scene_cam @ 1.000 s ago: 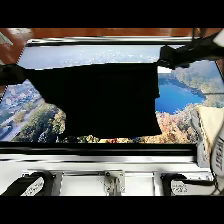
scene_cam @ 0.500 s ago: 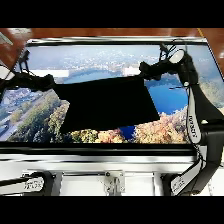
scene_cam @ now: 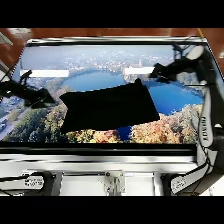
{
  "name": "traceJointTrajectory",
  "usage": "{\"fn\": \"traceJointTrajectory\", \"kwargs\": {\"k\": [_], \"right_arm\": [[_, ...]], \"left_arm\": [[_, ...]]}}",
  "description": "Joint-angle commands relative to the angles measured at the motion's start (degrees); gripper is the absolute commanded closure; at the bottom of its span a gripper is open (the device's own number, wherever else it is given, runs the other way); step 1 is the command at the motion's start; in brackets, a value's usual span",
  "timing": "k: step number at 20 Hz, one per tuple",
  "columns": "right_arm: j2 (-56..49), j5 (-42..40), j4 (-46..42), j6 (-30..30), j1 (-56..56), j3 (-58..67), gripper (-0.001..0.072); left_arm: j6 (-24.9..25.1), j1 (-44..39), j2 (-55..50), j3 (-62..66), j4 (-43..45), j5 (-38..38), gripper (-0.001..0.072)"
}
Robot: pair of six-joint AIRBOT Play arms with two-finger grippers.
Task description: Fold the shirts.
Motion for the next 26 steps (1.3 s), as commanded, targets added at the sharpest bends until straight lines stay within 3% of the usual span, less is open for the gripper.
{"fn": "traceJointTrajectory", "kwargs": {"k": [1, 2, 7, 16, 19, 20, 22, 24, 25, 26], "right_arm": [[3.7, 16.5, -5.4, -2.2, -8.7, -3.6, 0.0119], [4.4, 16.9, -3.3, -2.3, -10.9, -6.9, 0.0118], [5.7, 10.5, 9.7, -5.4, -14.6, -23.3, 0.0116], [5.7, 5.6, 10.7, -5.7, -13.6, -24.9, 0.0116], [5.7, 7.1, 7.8, -5.2, -13.6, -24.9, 0.0116], [5.7, 8.1, 6.1, -5.2, -13.6, -25.2, 0.0005], [5.7, 8.9, 5.3, -5.8, -13.6, -27.5, 0.0009], [5.7, 7.7, 5.5, -5.8, -13.6, -31.1, 0.0009], [5.7, 6.7, 5.5, -5.8, -13.6, -32.9, 0.001], [5.7, 5.4, 5.9, -5.8, -13.6, -34.9, 0.001]], "left_arm": [[1.7, 5.4, 7.3, -8.9, 4.2, -4.4, 0.0044], [1.8, 6.3, 9.7, -14.2, 3.5, -2.5, -0.0009], [7.2, 6.7, 14.7, -36.9, -7.5, 11.3, -0.0008], [6.8, -3.0, 12.9, -42.1, -12.3, 28.7, 0.0002], [3.7, -3.7, 12.6, -42.1, -12.3, 32.3, 0.02], [3.4, -3.6, 12.6, -42.0, -12.3, 32.7, 0.0229], [3.4, -3.7, 12.6, -42.0, -12.3, 32.7, 0.036], [3.5, -3.7, 12.6, -42.0, -12.4, 32.7, 0.0444], [4.0, -3.7, 12.6, -42.0, -12.8, 32.3, 0.0581], [5.6, -3.7, 12.7, -42.0, -14.0, 31.9, 0.0652]]}}
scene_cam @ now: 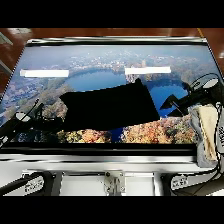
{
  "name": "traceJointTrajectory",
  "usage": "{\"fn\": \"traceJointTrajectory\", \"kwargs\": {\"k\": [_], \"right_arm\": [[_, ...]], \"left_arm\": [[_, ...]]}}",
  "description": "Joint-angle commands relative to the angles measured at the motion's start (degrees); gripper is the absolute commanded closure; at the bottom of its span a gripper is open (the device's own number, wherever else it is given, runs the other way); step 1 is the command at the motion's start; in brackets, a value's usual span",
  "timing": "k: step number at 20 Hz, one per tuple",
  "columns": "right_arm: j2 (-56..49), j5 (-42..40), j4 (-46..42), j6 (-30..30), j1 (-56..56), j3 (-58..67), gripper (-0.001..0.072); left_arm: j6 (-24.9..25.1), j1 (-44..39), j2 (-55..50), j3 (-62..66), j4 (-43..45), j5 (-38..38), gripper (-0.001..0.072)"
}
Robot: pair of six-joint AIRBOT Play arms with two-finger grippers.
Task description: Fold the shirts.
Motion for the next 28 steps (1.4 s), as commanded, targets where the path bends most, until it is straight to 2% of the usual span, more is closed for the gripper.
{"fn": "traceJointTrajectory", "kwargs": {"k": [1, 7, 10, 12, 13, 14, 15, 18, 22, 25, 27, 28], "right_arm": [[0.0, -3.1, 0.7, -0.1, 0.0, -5.9, 0.001], [-0.1, -15.6, 1.7, -0.3, 5.2, -11.3, 0.0012], [-0.6, -21.6, 0.5, 4.5, 8.6, -11.3, 0.002], [-2.0, -21.7, 0.5, 5.6, 10.2, -11.3, 0.0026], [-2.4, -21.0, 0.5, 5.6, 10.8, -11.3, 0.024], [-2.4, -20.3, 0.7, 5.6, 11.1, -11.3, 0.0563], [-1.8, -19.7, 1.7, 5.4, 11.1, -11.3, 0.0652], [4.8, -18.3, 2.2, -1.0, 9.8, -9.0, 0.0653], [21.4, -18.2, 2.2, -11.9, 9.5, 3.5, 0.0653], [34.8, -25.7, 1.7, -11.5, 9.5, 15.4, 0.0654], [42.9, -32.1, -0.2, -8.7, 9.5, 20.2, 0.0654], [46.4, -32.8, -2.6, -6.7, 9.5, 22.3, 0.0654]], "left_arm": [[3.0, -0.1, 0.1, 0.0, -2.9, -0.3, 0.0665], [4.3, -0.1, 2.5, 0.1, -4.1, -1.6, 0.0666], [4.3, 0.0, 4.9, 0.1, -4.1, -1.4, 0.0666], [4.2, 0.0, 5.3, 0.1, -4.1, -1.0, 0.0666], [4.2, 0.2, 5.3, 0.1, -4.1, -1.0, 0.0666], [4.3, 0.5, 5.5, 0.2, -4.1, -1.1, 0.0666], [4.9, 0.7, 6.1, 0.8, -3.3, -1.1, 0.0668], [5.0, 0.7, 13.2, 7.6, 2.5, -1.2, 0.0669], [5.1, 0.7, 27.1, 29.2, 7.5, -0.8, 0.0668], [5.0, 0.7, 33.7, 49.0, 7.8, 1.1, 0.0667], [4.9, 0.7, 36.4, 58.7, 7.8, 0.9, 0.0667], [4.9, 0.7, 37.7, 62.2, 7.8, 0.8, 0.0667]]}}
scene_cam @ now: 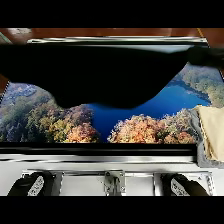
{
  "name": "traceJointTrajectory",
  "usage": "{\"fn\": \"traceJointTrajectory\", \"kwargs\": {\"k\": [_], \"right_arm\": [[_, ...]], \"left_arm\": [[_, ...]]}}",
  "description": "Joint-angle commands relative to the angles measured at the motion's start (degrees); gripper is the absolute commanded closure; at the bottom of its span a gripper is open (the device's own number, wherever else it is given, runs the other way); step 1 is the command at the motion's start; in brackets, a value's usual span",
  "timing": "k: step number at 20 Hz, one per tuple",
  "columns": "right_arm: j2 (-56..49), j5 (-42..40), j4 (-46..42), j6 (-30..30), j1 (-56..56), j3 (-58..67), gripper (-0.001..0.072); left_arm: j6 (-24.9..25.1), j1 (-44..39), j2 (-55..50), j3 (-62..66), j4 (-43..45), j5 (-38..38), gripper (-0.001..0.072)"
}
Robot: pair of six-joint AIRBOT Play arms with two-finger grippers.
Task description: Fold the shirts.
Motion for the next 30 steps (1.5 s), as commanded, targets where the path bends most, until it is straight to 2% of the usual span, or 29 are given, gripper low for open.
{"fn": "traceJointTrajectory", "kwargs": {"k": [1, 4, 9, 14, 16, 18, 21, 24, 27, 30], "right_arm": [[13.1, -6.3, -6.6, 4.6, 0.0, 9.0, 0.0653], [19.8, -0.9, -14.6, 9.8, 0.0, 11.1, 0.0654], [22.9, 12.3, -21.4, 13.6, 0.0, 11.1, 0.0653], [13.5, 30.7, -23.6, 14.0, 0.0, 10.9, 0.0653], [7.3, 33.4, -23.7, 14.0, 0.0, 7.7, 0.0654], [1.3, 31.6, -23.7, 14.7, 0.0, 1.5, 0.0653], [-8.5, 19.6, -22.3, 15.1, 0.0, -7.0, 0.0653], [-19.8, 4.8, -14.7, 15.2, 0.1, -7.5, 0.0653], [-27.8, -8.1, -4.2, 15.5, 0.1, -7.5, 0.0653], [-34.3, -12.4, 2.7, 15.5, 0.5, -7.5, 0.0653]], "left_arm": [[-0.2, 0.1, 6.1, 15.5, 1.4, 0.3, 0.0667], [-4.6, 0.1, 10.0, 17.7, 6.6, -4.4, 0.0667], [-6.0, 0.1, 11.1, 17.1, 15.1, -21.4, 0.0666], [-5.9, 0.1, 10.3, 6.0, 19.2, -23.3, 0.0666], [-5.9, 0.1, 8.7, -1.3, 20.3, -23.0, 0.0666], [-5.9, 0.1, 5.7, -8.7, 20.2, -20.0, 0.0666], [-6.0, 0.1, -2.3, -15.8, 20.2, -11.6, 0.0667], [-6.2, 0.1, -14.4, -16.4, 17.9, -5.6, 0.0666], [-6.2, 0.0, -25.6, -16.3, 10.0, -0.4, 0.0666], [-6.2, -0.6, -35.4, -16.3, 2.8, 0.0, 0.0666]]}}
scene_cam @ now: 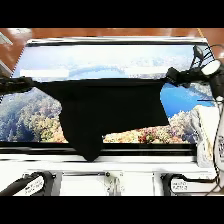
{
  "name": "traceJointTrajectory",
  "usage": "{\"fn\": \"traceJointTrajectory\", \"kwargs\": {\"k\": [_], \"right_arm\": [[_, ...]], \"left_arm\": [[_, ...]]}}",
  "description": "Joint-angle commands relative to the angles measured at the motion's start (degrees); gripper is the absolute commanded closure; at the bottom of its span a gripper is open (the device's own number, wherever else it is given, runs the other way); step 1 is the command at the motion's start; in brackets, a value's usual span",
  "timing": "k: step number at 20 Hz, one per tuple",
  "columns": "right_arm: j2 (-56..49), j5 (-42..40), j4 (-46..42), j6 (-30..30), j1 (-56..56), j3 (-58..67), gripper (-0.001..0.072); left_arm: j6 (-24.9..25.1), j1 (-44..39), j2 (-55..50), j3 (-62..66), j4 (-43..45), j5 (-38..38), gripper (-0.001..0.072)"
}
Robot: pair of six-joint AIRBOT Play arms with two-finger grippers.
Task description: Fold the shirts.
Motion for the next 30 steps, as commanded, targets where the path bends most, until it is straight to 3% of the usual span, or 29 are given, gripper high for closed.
{"fn": "traceJointTrajectory", "kwargs": {"k": [1, 4, 5, 7, 8, 10, 12, 14, 17, 21, 23, 30], "right_arm": [[-8.5, -7.9, 9.6, 0.0, 0.9, -0.4, 0.0653], [-12.3, -4.5, 9.6, 0.1, 2.5, -0.4, 0.0652], [-12.8, -4.0, 9.7, 0.0, 3.1, -0.4, 0.0606], [-12.5, -3.4, 11.5, -0.1, 3.3, 0.2, 0.0066], [-11.9, -0.3, 11.9, -1.2, 2.5, 1.7, 0.0033], [-9.7, 7.7, 9.2, -5.3, -0.6, 5.6, 0.0034], [-6.8, 17.2, 0.5, -6.4, -4.6, 8.6, 0.0034], [-4.6, 26.4, -6.1, -6.5, -9.4, 8.5, 0.0034], [-4.5, 34.0, -0.3, -7.4, -16.3, 4.4, 0.0034], [-4.5, 29.9, 8.1, -7.4, -18.6, -3.7, 0.0034], [-4.6, 27.1, 8.2, -7.6, -17.3, -4.7, 0.0034], [-4.6, 21.7, 7.3, -7.6, -16.1, -4.7, 0.0034]], "left_arm": [[0.0, -1.0, -12.1, -0.4, -10.8, 1.7, 0.0666], [-3.5, -3.1, -19.6, -0.4, -14.9, -1.5, 0.0664], [-5.6, -3.9, -21.4, -0.4, -14.8, -2.8, 0.0589], [-10.6, -4.2, -22.7, -0.4, -14.8, -6.3, 0.0084], [-9.8, -3.2, -22.4, 0.0, -14.5, -10.1, 0.0035], [-7.8, 0.0, -21.1, 1.4, -9.9, -20.9, 0.006], [-5.1, 3.8, -18.3, 0.7, -4.8, -30.5, 0.0061], [-3.1, 6.6, -14.1, -3.8, -4.2, -33.7, 0.0056], [-1.6, 8.1, -7.0, -18.9, -6.0, -26.9, 0.0048], [2.0, 7.9, -5.6, -34.1, -19.5, -14.4, 0.0048], [3.1, 7.5, -6.1, -37.6, -24.7, -9.4, 0.0048], [3.7, 0.9, -10.5, -38.4, -29.8, -0.4, 0.006]]}}
